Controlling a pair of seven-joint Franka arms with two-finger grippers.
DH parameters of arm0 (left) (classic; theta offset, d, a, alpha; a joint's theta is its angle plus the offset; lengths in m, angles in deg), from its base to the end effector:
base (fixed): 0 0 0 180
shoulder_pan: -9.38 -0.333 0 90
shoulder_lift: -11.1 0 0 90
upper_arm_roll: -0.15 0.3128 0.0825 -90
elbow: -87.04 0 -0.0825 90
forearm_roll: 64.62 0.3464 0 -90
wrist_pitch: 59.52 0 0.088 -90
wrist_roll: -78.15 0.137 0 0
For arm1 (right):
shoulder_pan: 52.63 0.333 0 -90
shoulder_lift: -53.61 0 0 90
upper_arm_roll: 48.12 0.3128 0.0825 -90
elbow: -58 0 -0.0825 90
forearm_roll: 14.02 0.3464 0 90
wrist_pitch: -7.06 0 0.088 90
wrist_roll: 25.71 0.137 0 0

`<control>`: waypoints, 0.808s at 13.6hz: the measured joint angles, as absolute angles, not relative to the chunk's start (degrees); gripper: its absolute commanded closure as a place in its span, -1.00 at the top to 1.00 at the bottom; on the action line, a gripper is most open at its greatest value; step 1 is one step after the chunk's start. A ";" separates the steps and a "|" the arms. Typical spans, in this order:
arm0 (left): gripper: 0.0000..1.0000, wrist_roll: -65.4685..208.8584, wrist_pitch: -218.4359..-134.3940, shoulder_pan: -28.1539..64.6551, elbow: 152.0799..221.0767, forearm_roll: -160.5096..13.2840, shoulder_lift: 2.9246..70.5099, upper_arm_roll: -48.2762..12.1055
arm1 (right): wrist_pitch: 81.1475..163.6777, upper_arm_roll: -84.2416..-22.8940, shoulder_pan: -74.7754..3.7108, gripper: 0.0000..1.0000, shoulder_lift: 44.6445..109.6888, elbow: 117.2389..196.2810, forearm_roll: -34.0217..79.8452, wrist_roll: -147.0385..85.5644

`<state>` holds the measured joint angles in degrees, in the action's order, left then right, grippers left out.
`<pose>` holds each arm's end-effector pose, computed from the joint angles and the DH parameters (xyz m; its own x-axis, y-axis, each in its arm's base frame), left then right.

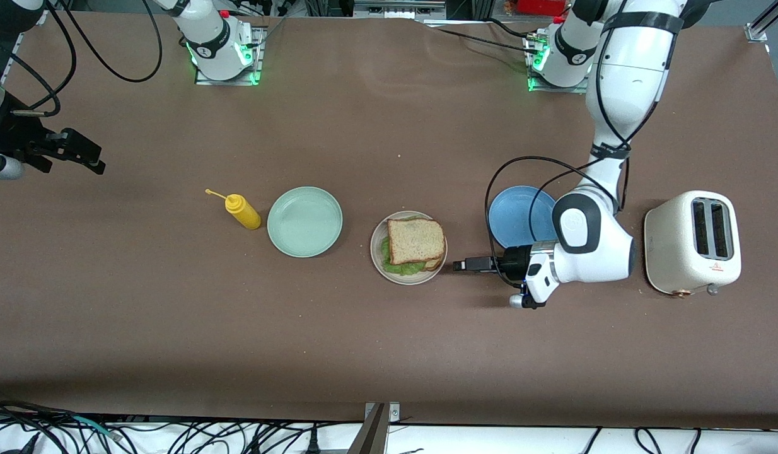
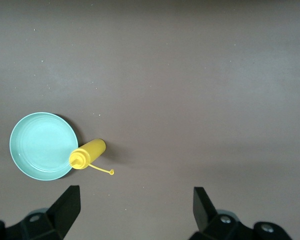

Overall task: Make sandwich in beige plate with both arms
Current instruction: 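Release the toast and draw the left gripper back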

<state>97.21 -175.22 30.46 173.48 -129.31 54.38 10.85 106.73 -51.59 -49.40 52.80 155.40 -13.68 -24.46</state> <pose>0.6452 -0.2177 0.2265 0.9894 0.0251 -0.1432 0.1224 -0.6758 0.7269 0.5269 -0.0017 0.5571 0.9982 -0.0270 0.0535 -0.0266 -0.9996 -0.0079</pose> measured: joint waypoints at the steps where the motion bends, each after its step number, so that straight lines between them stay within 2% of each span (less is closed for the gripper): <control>1: 1.00 96.28 -175.20 30.46 173.44 -126.36 53.66 11.42 | 106.76 -51.59 -49.40 1.00 52.81 155.40 -13.68 -24.46; 7: 1.00 92.42 -173.49 29.20 173.40 -106.57 48.93 15.04 | 106.81 -51.59 -49.40 1.00 52.85 155.36 -13.68 -24.46; 11: 1.00 92.24 -168.31 24.26 173.42 -95.68 45.62 15.44 | 106.83 -51.58 -49.40 1.00 52.87 155.33 -13.68 -24.46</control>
